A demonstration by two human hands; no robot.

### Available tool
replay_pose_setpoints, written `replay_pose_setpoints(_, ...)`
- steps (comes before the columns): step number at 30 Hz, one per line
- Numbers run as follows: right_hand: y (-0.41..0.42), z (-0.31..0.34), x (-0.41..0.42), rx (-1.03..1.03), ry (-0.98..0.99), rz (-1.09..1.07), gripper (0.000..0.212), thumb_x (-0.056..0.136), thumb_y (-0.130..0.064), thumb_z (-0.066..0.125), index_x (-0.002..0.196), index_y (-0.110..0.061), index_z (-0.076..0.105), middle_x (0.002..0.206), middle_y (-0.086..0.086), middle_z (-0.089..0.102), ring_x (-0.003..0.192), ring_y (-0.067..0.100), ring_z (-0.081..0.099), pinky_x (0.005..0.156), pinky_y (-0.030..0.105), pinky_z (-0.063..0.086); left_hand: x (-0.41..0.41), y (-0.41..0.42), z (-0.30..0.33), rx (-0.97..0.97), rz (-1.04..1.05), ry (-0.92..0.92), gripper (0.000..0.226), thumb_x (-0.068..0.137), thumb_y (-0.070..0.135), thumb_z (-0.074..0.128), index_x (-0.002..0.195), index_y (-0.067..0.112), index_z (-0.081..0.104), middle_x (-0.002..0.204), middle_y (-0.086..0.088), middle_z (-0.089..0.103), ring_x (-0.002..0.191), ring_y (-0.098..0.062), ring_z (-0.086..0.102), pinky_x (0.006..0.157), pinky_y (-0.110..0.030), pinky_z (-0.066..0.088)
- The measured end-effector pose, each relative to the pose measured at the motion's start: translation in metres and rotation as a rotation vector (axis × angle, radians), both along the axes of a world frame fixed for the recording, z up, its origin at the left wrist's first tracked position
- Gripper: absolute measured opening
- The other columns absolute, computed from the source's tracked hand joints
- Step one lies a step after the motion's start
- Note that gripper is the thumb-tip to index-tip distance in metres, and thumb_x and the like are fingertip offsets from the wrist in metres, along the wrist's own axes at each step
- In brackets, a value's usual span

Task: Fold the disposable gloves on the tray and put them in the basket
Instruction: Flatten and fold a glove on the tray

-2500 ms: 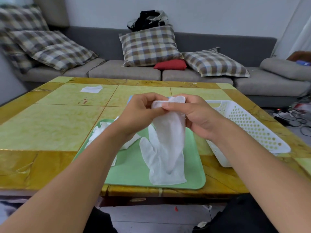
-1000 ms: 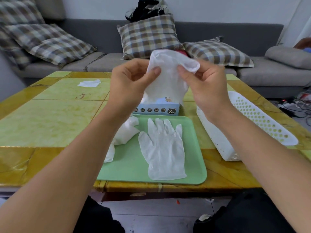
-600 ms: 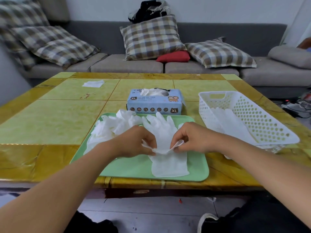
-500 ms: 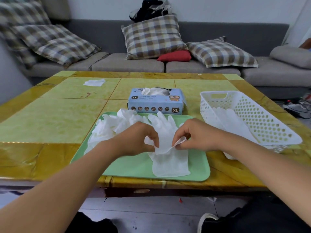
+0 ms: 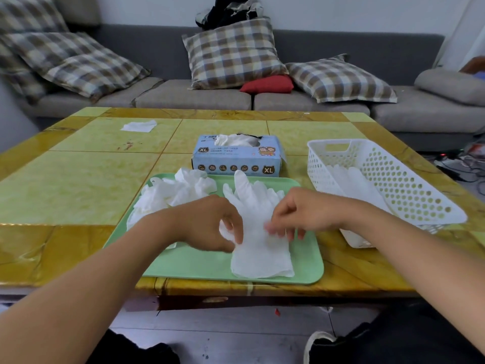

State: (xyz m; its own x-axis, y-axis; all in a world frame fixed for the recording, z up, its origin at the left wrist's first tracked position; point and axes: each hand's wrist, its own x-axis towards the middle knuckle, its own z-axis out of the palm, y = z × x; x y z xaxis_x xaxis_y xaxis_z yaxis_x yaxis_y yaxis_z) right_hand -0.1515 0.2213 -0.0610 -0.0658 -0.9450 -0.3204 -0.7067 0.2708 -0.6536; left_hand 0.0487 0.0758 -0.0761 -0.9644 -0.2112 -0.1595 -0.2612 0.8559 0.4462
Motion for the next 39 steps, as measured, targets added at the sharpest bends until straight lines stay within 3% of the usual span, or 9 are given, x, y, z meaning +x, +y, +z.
replay_pose_setpoints(5,-0.036,-0.024,-0.018,-0.256,0.186,-0.531,0.034,0.091,-0.029,0.075,0.082,0.003,0.073,0.07,0.016,0.073,0.064,0.032,0.073,0.067,0.04,0.063,-0.017,-0.013,-0.008,-0.223,0.455,0.158,0.044,0.079,0.066,0.069,0.095,0.025,0.065,0.094,0.008,0.066,0.087,-0.012,0.06,0.076,-0.033,0.051)
replay_pose_setpoints(9,-0.054,-0.038,-0.019,-0.156,0.237,-0.607,0.031,0.084,-0.03,0.078,0.076,-0.002,0.067,0.062,0.009,0.065,0.049,0.023,0.063,0.058,0.034,0.059,-0.028,-0.018,-0.021,-0.182,0.481,-0.007,0.069,0.076,0.057,0.079,0.128,0.022,0.051,0.109,0.0,0.063,0.099,-0.021,0.056,0.083,-0.036,0.049)
replay_pose_setpoints(13,-0.063,-0.041,-0.018,-0.205,0.227,-0.624,0.02,0.079,-0.02,0.082,0.082,-0.001,0.075,0.076,0.009,0.072,0.072,0.027,0.07,0.071,0.038,0.061,-0.031,-0.025,-0.021,-0.062,0.446,0.001,0.088,0.072,0.044,0.087,0.145,0.023,0.041,0.131,-0.004,0.059,0.117,-0.025,0.056,0.1,-0.041,0.048)
replay_pose_setpoints(16,-0.06,-0.034,-0.02,-0.262,0.269,-0.667,0.009,0.08,-0.012,0.076,0.08,-0.003,0.074,0.074,0.009,0.073,0.067,0.027,0.071,0.071,0.043,0.063,-0.029,-0.029,-0.021,0.0,0.409,0.035,0.1,0.068,0.034,0.092,0.15,0.027,0.036,0.138,0.0,0.057,0.123,-0.023,0.055,0.106,-0.043,0.046)
replay_pose_setpoints(21,-0.053,-0.037,-0.019,-0.174,0.295,-0.638,0.013,0.083,-0.012,0.074,0.085,0.0,0.071,0.076,0.014,0.072,0.063,0.031,0.073,0.065,0.04,0.061,-0.024,-0.04,-0.023,0.03,0.341,0.073,0.085,0.072,0.021,0.09,0.145,0.026,0.047,0.141,0.007,0.052,0.116,-0.01,0.048,0.093,-0.022,0.039)
replay_pose_setpoints(24,-0.059,-0.038,-0.019,-0.317,0.33,-0.614,0.009,0.085,-0.021,0.072,0.084,-0.012,0.068,0.084,0.002,0.068,0.082,0.024,0.068,0.066,0.033,0.053,-0.024,-0.039,-0.02,0.016,0.346,0.145,0.08,0.072,0.02,0.09,0.142,0.024,0.051,0.133,0.01,0.053,0.112,-0.008,0.047,0.09,-0.02,0.037)
replay_pose_setpoints(27,-0.067,-0.035,-0.013,-0.352,0.302,-0.59,0.028,0.084,-0.037,0.075,0.078,-0.01,0.067,0.078,0.0,0.067,0.073,0.016,0.063,0.06,0.029,0.044,-0.025,-0.037,-0.016,0.011,0.367,0.3,0.069,0.07,0.022,0.091,0.132,0.025,0.061,0.123,0.013,0.06,0.107,-0.009,0.056,0.084,-0.018,0.041)
replay_pose_setpoints(31,-0.078,-0.044,-0.014,-0.21,0.214,-0.59,0.028,0.08,-0.03,0.08,0.078,-0.003,0.075,0.082,0.007,0.074,0.078,0.021,0.069,0.071,0.034,0.055,-0.027,-0.032,-0.012,-0.032,0.356,0.406,0.045,0.071,0.021,0.091,0.111,0.025,0.073,0.102,0.018,0.063,0.089,0.0,0.057,0.072,-0.004,0.04)
replay_pose_setpoints(39,-0.075,-0.04,-0.016,-0.236,0.156,-0.673,0.025,0.08,-0.015,0.069,0.064,-0.012,0.05,0.064,0.004,0.05,0.059,0.022,0.048,0.055,0.026,0.035,-0.03,-0.029,-0.014,-0.125,0.36,0.367,0.04,0.074,0.022,0.089,0.111,0.02,0.074,0.105,0.008,0.068,0.09,-0.009,0.06,0.079,-0.021,0.047)
